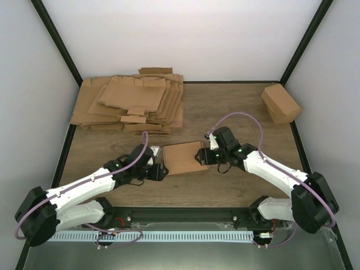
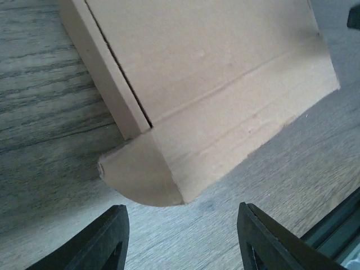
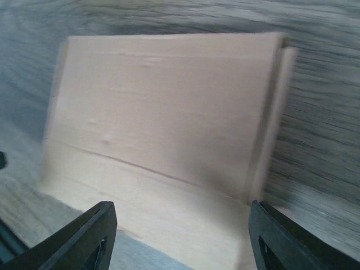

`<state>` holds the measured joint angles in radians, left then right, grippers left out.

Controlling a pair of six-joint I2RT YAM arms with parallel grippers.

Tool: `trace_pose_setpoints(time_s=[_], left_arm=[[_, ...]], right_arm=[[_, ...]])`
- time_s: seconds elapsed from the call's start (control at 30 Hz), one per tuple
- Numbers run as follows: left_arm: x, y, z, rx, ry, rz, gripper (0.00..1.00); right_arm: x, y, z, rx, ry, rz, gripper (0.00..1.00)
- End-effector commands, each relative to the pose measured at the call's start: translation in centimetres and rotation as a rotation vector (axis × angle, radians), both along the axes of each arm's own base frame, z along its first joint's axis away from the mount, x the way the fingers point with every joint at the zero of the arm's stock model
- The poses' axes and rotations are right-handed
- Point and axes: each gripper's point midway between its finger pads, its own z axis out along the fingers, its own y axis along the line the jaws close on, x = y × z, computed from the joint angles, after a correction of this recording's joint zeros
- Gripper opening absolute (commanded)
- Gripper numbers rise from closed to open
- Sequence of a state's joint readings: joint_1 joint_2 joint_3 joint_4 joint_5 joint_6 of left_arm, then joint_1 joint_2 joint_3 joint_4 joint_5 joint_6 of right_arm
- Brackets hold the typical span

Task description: Fold the paper box

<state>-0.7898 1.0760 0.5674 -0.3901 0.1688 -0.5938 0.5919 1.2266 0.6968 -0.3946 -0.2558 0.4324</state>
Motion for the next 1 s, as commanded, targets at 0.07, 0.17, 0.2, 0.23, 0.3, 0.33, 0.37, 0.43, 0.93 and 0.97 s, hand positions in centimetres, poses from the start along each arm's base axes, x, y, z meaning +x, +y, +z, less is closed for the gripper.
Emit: trace_pose_setpoints(time_s=[0.07,0.17,0.2,0.23,0.3,0.33,0.37,0.43,0.93,0.97], left_arm=[[-0.4,-0.1,0.0,0.089,-0.166,-0.019,0.58],[-0.1,0.2,-0.9,0.124,-0.166,-0.002,0.68],[-0.2,-0.1,-1.2,0.122,-0.157,-0.011,0.7],[-0.3,-0.3,-1.4,0.117,-0.148,-0.022,0.72],[-0.5,-0.9,-1.6,0.096,-0.125,-0.028,0.74],[-0.6,-1.1,-1.8,0.087,-0.111,-0.025,0.74],[-0.6,-1.3,-1.9,0.081,-0.093,-0.012,0.73],[-0.4,-1.3,-1.9,0.089,-0.054,0.025,0.69],[1.4,-1.8,-0.6,-0.038,0.068,0.094,0.59],[1.6,-1.6,-0.4,-0.037,0.057,0.096,0.62]], right_arm=[[-0.9,4.8,2.3,0.003,-0.076,0.171,0.68],[-0.7,4.3,1.1,-0.071,-0.07,0.13,0.71],[-0.5,3.8,0.7,-0.096,-0.064,0.098,0.73],[-0.2,3.0,0.3,-0.129,-0.064,0.058,0.75],[-0.2,2.1,-0.2,-0.157,-0.049,0.009,0.78],[-0.3,1.8,-0.4,-0.156,-0.041,-0.007,0.78],[-0.4,1.5,-0.6,-0.152,-0.031,-0.021,0.78],[-0.4,0.7,-1.1,-0.143,-0.007,-0.055,0.76],[0.8,-1.1,-2.6,-0.093,0.023,-0.067,0.66],[1.1,-1.0,-2.2,-0.094,0.003,-0.053,0.68]])
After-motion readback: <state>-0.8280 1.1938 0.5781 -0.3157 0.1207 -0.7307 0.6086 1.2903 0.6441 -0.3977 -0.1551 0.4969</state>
